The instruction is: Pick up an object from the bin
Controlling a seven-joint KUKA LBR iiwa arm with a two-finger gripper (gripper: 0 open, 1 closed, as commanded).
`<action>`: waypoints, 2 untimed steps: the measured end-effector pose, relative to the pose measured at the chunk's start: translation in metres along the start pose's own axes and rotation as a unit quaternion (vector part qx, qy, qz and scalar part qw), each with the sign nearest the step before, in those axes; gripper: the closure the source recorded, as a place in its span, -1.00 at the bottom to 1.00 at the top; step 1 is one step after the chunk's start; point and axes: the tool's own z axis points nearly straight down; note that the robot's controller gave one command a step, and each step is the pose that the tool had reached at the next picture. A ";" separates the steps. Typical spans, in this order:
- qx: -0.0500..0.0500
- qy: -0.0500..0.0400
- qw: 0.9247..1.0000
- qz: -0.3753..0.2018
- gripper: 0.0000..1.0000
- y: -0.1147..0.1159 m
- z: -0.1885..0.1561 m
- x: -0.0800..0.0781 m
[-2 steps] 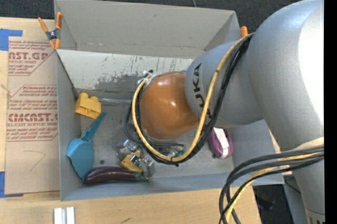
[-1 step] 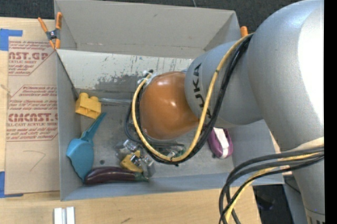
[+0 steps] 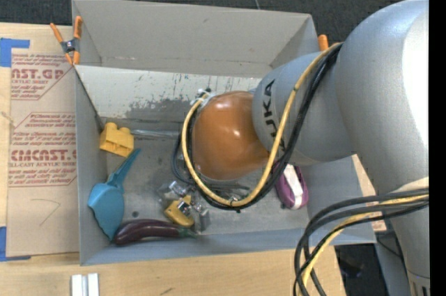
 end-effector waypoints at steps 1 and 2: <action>0.000 0.000 0.999 0.042 1.00 -0.004 0.000 -0.002; 0.000 0.000 0.999 0.043 1.00 -0.005 0.000 -0.002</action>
Offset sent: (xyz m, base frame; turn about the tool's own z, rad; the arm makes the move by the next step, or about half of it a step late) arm 0.0000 0.0000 0.0000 0.0000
